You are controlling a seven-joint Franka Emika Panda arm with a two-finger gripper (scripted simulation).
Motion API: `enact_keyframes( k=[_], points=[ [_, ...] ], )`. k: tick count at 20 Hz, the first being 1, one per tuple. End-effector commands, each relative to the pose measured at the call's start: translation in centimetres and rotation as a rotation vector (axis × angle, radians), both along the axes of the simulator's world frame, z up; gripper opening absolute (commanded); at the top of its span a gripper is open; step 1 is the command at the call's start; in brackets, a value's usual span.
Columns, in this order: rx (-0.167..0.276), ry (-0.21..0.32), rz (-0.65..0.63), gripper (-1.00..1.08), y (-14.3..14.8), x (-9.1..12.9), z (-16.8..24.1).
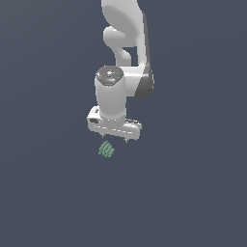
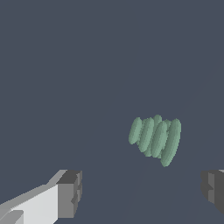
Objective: Pick up the object and move it to a goal position.
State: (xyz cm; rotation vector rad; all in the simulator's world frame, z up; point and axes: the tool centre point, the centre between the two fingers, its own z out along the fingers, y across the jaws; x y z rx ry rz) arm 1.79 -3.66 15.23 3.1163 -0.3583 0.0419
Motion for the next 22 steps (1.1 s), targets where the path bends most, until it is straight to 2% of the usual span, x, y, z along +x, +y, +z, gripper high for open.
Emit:
enact_keyframes(
  k=[1, 10, 22],
  points=[
    [0.005, 0.007, -0.08, 1.0, -1.2, 0.1, -1.4],
    [0.011, 0.023, -0.266, 1.0, -4.0, 0.3, -4.5],
    [0.011, 0.025, -0.289, 1.0, -4.4, 0.2, -6.4]
  ],
)
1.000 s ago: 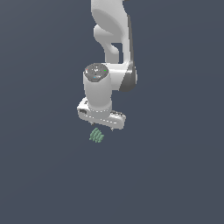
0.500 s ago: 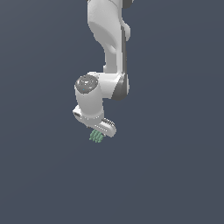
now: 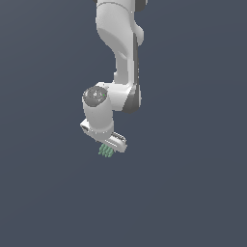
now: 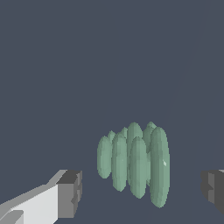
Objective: Pick up the object and move it to a goal position.
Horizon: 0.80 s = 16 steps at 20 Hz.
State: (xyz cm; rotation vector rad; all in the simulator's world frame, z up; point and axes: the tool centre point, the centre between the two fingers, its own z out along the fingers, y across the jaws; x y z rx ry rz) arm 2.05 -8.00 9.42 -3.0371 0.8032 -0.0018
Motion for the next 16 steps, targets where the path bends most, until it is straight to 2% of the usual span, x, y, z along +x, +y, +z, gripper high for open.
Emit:
enact_keyframes(
  k=[1, 6, 11, 12, 16],
  points=[
    [0.0, 0.001, -0.002, 1.0, 0.0, -0.1, -1.1],
    [0.0, 0.001, -0.004, 1.0, 0.0, -0.1, -3.6],
    [0.0, 0.001, -0.005, 1.0, 0.0, 0.0, -4.2],
    [0.0, 0.001, -0.005, -1.0, 0.0, 0.0, -4.2],
    [0.0, 0.001, -0.005, -1.0, 0.0, 0.0, -4.2]
  ],
)
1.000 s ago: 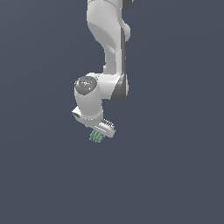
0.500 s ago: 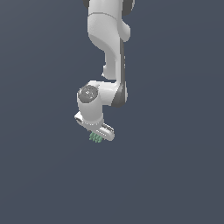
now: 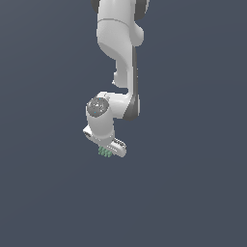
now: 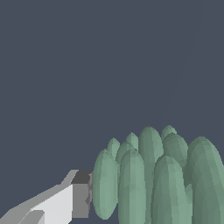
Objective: Pick up the object and move it to a goal position.
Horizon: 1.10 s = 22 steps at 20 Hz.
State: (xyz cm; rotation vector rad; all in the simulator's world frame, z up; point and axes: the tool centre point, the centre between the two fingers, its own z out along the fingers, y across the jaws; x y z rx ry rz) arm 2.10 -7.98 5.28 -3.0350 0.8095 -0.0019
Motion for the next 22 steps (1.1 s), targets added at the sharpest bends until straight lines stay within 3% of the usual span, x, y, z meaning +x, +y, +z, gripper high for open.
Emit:
enact_keyframes(
  k=[1, 12, 22],
  points=[
    [0.0, 0.001, -0.001, -1.0, -0.1, -0.1, -0.1],
    [0.0, 0.0, 0.0, -1.0, -0.7, 0.5, 0.6],
    [0.0, 0.0, 0.0, -1.0, -4.1, 3.3, 3.6]
  ],
)
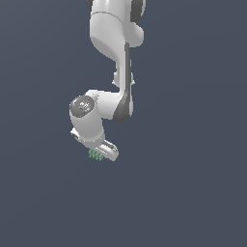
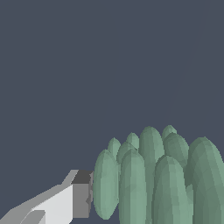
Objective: Pick up the object and move it to a goal position.
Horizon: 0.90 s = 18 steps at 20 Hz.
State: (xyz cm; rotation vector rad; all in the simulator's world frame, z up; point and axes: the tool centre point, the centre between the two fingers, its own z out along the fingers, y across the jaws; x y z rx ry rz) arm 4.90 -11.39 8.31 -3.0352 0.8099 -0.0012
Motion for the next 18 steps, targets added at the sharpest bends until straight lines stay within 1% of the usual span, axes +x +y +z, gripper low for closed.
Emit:
enact_keyframes(
  k=[1, 11, 18],
  points=[
    [0.0, 0.0, 0.0, -1.0, -1.1, 0.9, 1.0],
    [-0.001, 0.0, 0.0, -1.0, -5.4, 4.7, 4.8],
    [-0.001, 0.0, 0.0, -1.0, -7.2, 6.3, 6.4]
  ],
)
